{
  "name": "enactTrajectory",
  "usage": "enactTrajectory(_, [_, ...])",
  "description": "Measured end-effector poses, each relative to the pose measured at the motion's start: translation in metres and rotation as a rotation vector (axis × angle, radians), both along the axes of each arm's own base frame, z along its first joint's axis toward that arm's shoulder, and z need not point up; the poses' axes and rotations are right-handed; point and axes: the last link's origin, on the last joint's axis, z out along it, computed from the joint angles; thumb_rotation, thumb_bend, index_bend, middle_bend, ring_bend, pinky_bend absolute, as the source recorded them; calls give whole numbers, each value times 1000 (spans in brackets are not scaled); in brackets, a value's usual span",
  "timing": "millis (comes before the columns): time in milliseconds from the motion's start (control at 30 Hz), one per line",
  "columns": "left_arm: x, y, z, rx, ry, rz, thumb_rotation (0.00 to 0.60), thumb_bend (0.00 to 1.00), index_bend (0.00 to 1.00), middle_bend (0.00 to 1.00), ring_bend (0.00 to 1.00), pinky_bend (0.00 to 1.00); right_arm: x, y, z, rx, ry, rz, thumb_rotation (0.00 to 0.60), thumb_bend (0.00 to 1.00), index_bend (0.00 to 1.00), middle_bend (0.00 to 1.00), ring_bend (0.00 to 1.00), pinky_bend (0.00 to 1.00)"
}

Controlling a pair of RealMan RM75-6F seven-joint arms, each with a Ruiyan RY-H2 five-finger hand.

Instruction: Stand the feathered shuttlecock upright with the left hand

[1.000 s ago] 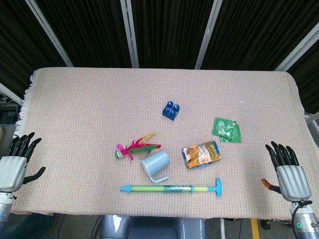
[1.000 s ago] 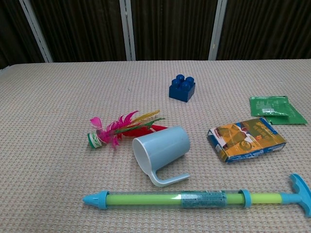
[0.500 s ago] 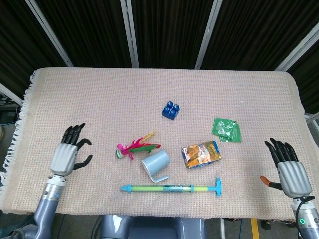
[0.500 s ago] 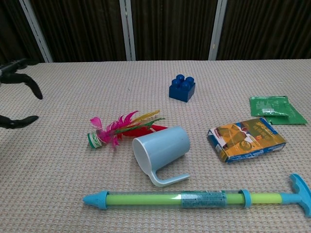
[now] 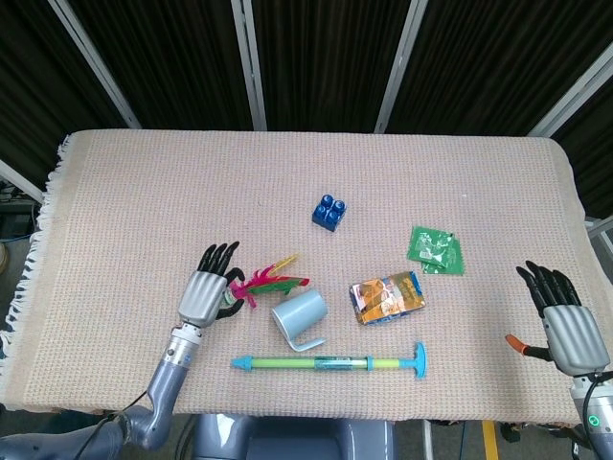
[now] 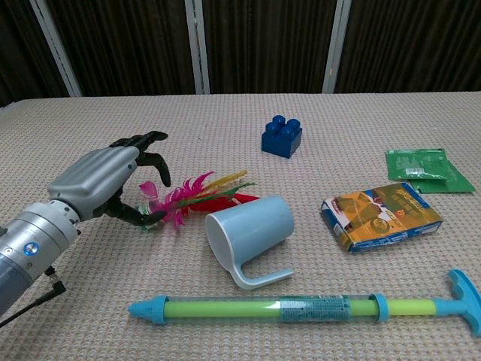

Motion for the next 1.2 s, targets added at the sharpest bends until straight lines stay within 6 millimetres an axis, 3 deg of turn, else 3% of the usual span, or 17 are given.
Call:
enactTrajectory(267, [23,5,-19,-14,-7,-69,600,217,420,0,0,0,0,-1,0,19,-6,-7,600,106,0,0,0,0])
enactTrajectory(700, [44,30,-49,-9,41,-95,600,232,428,0,0,0,-5,-2,12,4,-35,-27,600,107,0,0,0,0])
enactTrajectory(867, [50,35,-61,-36,33,-91,600,380,497,0,0,0,-7,-1,11,16,-29,-31,600,107,0,0,0,0])
enactTrajectory(1033, [57,34,-66,-38,-11,-117,600,560,710,3,0,0,-9,-3,11,18,-22,-44,600,107,0,0,0,0])
enactTrajectory(1200, [63,26,-58,0,-84,-181,600,613,770,34,0,0,-8,-2,9,18,-8,-47,600,107,0,0,0,0])
